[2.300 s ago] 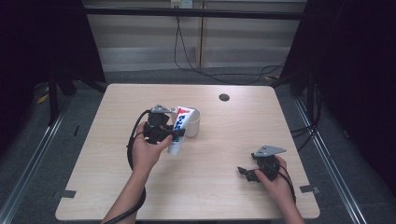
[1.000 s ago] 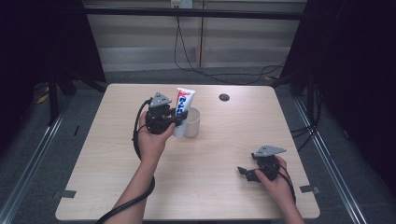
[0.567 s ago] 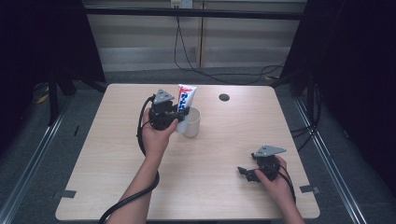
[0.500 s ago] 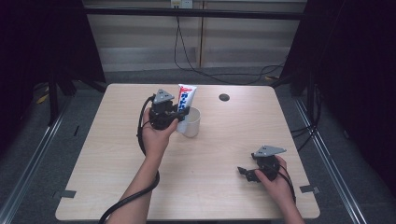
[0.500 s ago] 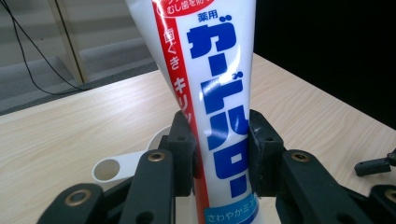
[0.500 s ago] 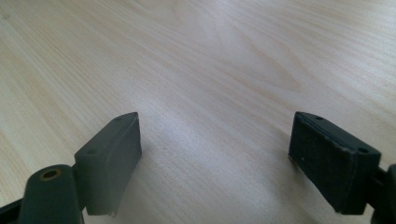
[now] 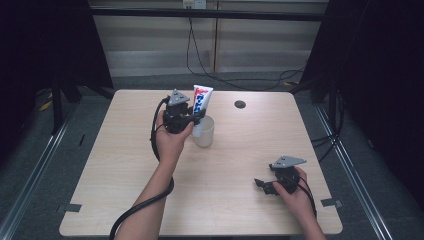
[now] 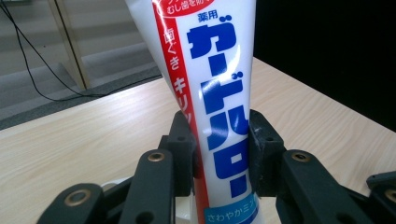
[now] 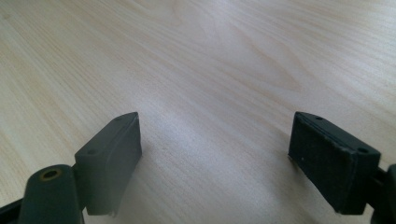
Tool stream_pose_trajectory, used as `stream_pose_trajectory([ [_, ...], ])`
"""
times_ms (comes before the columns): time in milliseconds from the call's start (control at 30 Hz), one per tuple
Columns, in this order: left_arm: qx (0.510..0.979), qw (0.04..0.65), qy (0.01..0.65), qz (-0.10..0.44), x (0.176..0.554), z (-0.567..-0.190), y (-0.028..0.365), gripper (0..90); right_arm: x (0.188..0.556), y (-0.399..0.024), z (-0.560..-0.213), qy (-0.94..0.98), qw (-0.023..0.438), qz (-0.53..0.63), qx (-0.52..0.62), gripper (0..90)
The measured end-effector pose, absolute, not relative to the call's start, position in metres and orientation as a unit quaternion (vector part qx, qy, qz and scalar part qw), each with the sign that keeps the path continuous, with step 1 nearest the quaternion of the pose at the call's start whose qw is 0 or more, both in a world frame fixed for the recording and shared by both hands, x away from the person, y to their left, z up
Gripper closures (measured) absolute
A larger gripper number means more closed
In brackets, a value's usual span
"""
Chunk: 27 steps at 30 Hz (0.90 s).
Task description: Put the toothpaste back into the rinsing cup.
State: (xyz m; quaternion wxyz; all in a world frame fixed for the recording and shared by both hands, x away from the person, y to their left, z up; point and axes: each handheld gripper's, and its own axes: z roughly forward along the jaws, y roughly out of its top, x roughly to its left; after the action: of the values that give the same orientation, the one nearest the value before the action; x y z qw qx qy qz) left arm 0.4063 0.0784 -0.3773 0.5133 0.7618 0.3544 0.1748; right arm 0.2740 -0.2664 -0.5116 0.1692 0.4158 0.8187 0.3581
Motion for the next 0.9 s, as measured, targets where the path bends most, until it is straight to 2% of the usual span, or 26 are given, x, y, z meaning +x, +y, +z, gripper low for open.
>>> stream_pose_trajectory([
  [900, 0.760, 0.515, 0.352, 0.182, 0.436, -0.376, 0.060, 67.2, 0.274, -0.266, -0.512, 0.819, 0.169, 0.359, 0.415, 16.8],
])
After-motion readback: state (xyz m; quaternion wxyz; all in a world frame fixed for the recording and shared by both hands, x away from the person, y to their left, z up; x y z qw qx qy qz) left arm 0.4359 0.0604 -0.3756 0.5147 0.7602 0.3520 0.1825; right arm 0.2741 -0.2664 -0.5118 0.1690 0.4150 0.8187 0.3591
